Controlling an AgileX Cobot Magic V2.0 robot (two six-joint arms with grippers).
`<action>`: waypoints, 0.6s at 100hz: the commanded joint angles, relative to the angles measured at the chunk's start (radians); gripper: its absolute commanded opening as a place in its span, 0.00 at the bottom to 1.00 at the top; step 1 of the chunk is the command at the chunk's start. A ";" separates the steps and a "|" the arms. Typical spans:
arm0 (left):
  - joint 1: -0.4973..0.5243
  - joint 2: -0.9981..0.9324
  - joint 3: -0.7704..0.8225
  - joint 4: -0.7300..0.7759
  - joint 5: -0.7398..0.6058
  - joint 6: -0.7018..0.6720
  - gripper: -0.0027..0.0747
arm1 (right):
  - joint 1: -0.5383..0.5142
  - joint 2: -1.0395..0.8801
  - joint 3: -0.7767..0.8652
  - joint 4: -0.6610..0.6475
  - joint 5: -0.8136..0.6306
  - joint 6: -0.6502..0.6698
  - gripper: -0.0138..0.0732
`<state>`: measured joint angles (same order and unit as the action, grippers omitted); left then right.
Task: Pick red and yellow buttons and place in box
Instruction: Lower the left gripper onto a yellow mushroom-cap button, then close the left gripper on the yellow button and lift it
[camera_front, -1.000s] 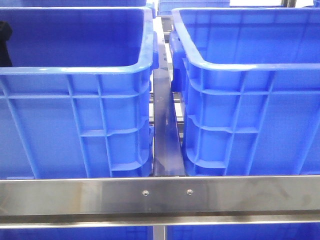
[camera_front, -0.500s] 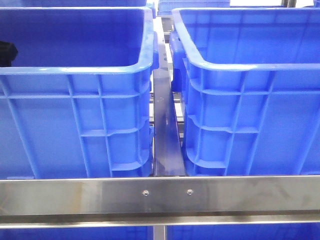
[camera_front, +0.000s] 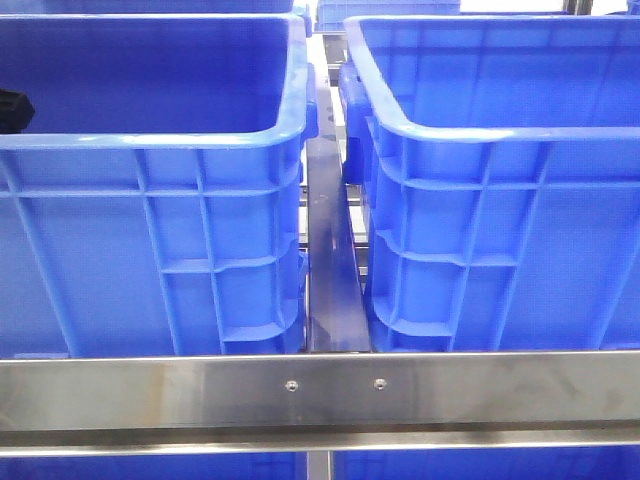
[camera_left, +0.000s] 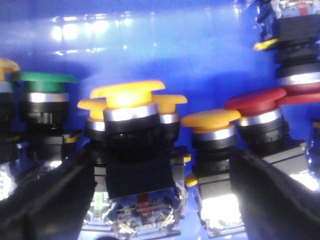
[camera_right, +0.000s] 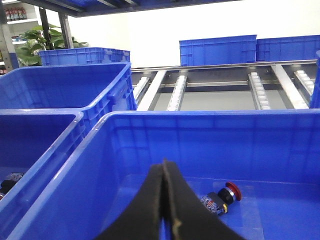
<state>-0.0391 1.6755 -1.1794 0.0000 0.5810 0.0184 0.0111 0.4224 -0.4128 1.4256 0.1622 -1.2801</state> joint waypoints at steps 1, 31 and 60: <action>0.006 -0.036 -0.033 0.000 -0.036 -0.011 0.69 | 0.002 0.003 -0.026 0.011 -0.018 -0.008 0.08; 0.032 -0.004 -0.033 -0.007 -0.019 -0.011 0.68 | 0.002 0.003 -0.026 0.011 -0.019 -0.008 0.08; 0.032 -0.004 -0.033 -0.012 -0.012 -0.011 0.41 | 0.002 0.003 -0.026 0.011 -0.026 -0.008 0.08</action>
<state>-0.0094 1.7094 -1.1794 0.0000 0.5971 0.0165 0.0111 0.4224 -0.4128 1.4256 0.1601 -1.2801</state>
